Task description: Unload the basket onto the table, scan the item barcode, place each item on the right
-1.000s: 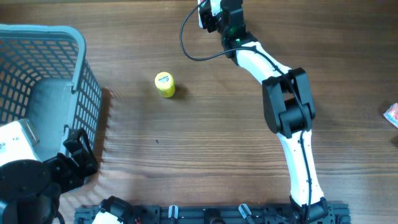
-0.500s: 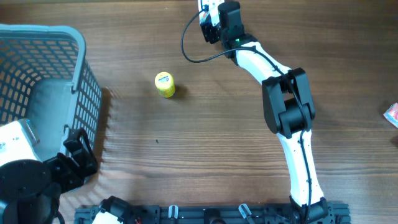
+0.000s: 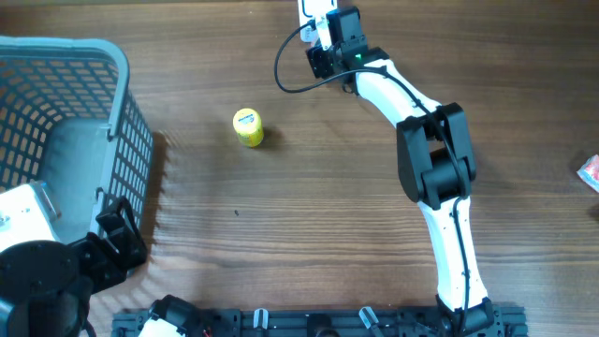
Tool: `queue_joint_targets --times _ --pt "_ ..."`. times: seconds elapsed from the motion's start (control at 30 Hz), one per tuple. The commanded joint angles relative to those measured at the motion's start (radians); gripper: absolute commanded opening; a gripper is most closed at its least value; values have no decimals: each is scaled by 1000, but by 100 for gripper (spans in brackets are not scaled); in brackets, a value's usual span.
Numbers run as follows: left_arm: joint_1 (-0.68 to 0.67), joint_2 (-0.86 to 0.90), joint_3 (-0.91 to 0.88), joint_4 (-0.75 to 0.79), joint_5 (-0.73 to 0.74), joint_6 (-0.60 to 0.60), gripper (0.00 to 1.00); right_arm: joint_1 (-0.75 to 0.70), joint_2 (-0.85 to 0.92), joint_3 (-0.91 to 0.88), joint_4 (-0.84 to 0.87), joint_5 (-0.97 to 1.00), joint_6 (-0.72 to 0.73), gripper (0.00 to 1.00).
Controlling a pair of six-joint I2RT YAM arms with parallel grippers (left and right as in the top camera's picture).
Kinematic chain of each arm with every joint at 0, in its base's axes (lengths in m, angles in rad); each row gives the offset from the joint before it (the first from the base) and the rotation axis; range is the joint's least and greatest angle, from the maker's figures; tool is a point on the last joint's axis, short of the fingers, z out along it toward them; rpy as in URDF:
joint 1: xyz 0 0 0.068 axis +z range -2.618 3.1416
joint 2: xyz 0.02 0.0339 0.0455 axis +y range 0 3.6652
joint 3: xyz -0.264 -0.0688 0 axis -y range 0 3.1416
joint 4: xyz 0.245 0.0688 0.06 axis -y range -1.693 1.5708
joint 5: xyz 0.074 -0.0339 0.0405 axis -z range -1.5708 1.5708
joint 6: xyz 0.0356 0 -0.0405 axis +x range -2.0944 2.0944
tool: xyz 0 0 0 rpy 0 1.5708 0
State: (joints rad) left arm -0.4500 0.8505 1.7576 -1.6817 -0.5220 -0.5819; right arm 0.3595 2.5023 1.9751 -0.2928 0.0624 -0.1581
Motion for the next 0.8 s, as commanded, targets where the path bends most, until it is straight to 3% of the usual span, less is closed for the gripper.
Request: queue_joint_targets --times 0.0,0.2,0.43,0.77 --pt "-3 -5 0 -2 1 -6 100 1 24 -19 -112 173 4 51" --pt "-3 -5 0 -2 -3 -2 100 1 13 -19 -196 206 4 61" --pt "-3 -5 0 -2 -3 -2 100 1 -102 -19 -214 200 3 61" --pt "-3 -5 0 -2 -3 -2 100 -63 -225 -19 -443 293 0 65"
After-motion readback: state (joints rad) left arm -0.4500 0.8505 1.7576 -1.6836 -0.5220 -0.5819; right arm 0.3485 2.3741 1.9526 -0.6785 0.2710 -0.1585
